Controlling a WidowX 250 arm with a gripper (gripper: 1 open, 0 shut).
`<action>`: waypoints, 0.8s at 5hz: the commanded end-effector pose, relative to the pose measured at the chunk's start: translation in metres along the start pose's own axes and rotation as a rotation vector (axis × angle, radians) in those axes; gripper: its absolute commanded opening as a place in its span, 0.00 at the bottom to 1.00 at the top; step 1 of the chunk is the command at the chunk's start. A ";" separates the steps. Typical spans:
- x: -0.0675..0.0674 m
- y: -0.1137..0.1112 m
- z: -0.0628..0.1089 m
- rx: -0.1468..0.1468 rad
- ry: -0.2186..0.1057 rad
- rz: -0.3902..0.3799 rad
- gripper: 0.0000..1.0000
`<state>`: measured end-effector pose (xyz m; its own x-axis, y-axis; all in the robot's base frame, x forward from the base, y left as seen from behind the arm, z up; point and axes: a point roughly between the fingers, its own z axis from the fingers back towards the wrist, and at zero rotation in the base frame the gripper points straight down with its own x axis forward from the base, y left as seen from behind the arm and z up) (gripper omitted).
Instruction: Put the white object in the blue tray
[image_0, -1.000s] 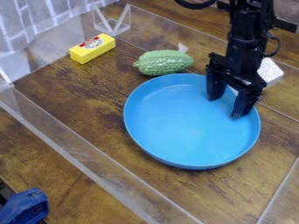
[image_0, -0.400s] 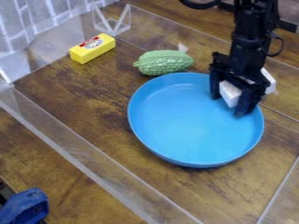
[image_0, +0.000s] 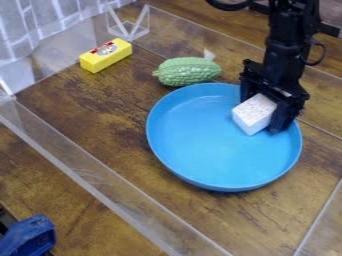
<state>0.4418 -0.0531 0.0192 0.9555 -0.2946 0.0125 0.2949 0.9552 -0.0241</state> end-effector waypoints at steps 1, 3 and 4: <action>-0.004 -0.015 -0.017 -0.004 0.039 -0.016 1.00; -0.004 -0.015 -0.018 0.002 0.054 -0.012 0.00; -0.005 -0.013 -0.018 0.008 0.063 -0.018 0.00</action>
<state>0.4413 -0.0524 0.0191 0.9559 -0.2933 -0.0113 0.2933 0.9560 -0.0065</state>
